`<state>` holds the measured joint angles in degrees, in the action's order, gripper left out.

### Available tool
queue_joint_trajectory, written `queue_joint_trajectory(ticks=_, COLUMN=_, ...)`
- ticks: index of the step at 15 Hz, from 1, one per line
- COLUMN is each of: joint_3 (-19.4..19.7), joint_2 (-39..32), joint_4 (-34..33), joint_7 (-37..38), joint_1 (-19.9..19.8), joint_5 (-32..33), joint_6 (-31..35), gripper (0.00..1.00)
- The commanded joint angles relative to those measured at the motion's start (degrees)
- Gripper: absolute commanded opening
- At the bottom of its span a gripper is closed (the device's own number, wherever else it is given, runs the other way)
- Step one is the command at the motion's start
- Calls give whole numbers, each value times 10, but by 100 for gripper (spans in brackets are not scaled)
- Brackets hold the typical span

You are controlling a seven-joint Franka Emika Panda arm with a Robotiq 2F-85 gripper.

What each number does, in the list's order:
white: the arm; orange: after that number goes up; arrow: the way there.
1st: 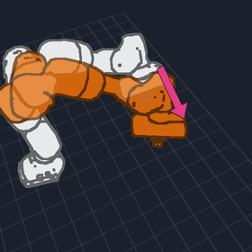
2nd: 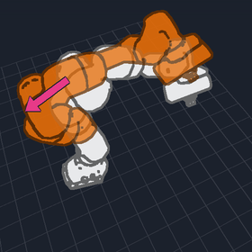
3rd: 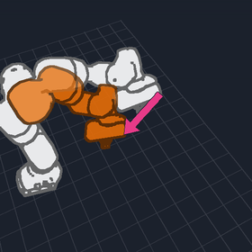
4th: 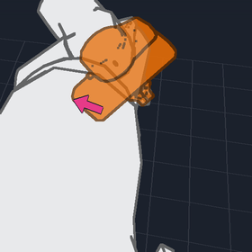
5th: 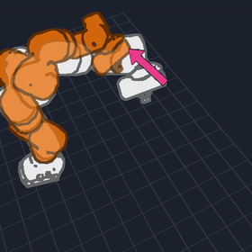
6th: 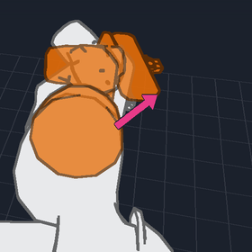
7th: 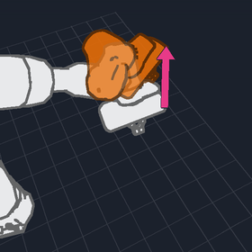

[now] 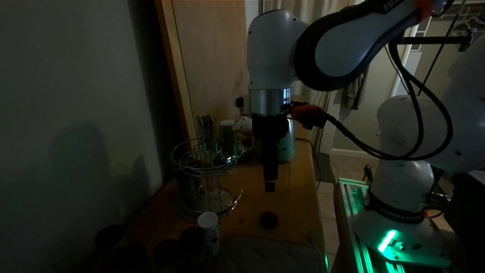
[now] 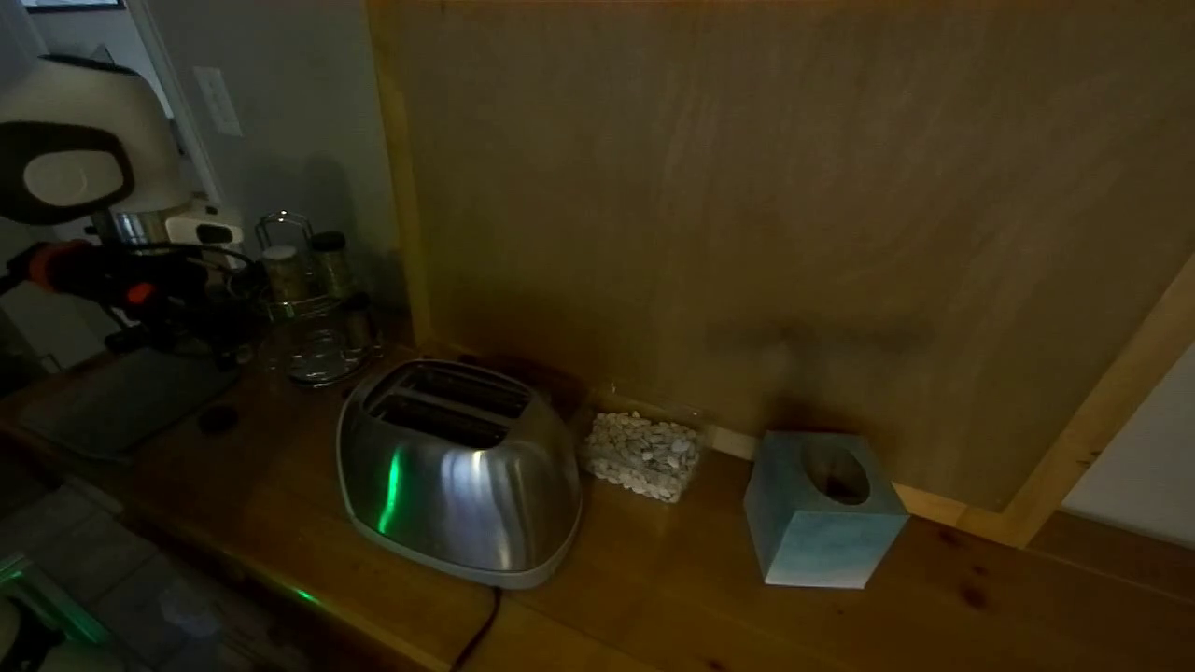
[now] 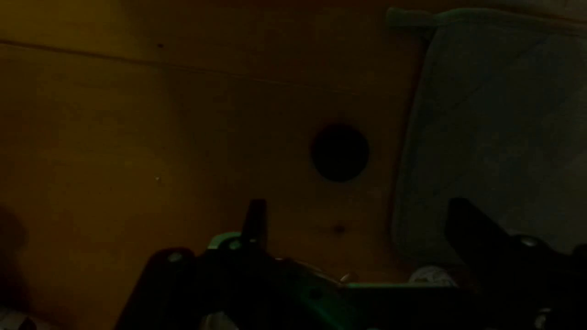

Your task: Move the object to the rack

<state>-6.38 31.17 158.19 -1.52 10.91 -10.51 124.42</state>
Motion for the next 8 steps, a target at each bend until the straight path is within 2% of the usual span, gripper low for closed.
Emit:
queue_joint_trajectory(ticks=1, joint_3=1, joint_2=0, joint_4=-1, joint_7=1, joint_1=1, joint_5=1, joint_6=-1, gripper=100)
queue_joint_trajectory(ticks=3, joint_3=-29, joint_2=-38, joint_4=-2, joint_7=68, joint_1=-30, joint_5=44, joint_6=27, gripper=100)
queue_joint_trajectory(ticks=6, joint_3=-50, joint_2=-67, joint_4=1, joint_7=103, joint_1=-29, joint_5=66, joint_6=67, gripper=100)
queue_joint_trajectory(ticks=8, joint_3=-58, joint_2=-92, joint_4=2, joint_7=105, joint_1=-16, joint_5=59, joint_6=94, gripper=100)
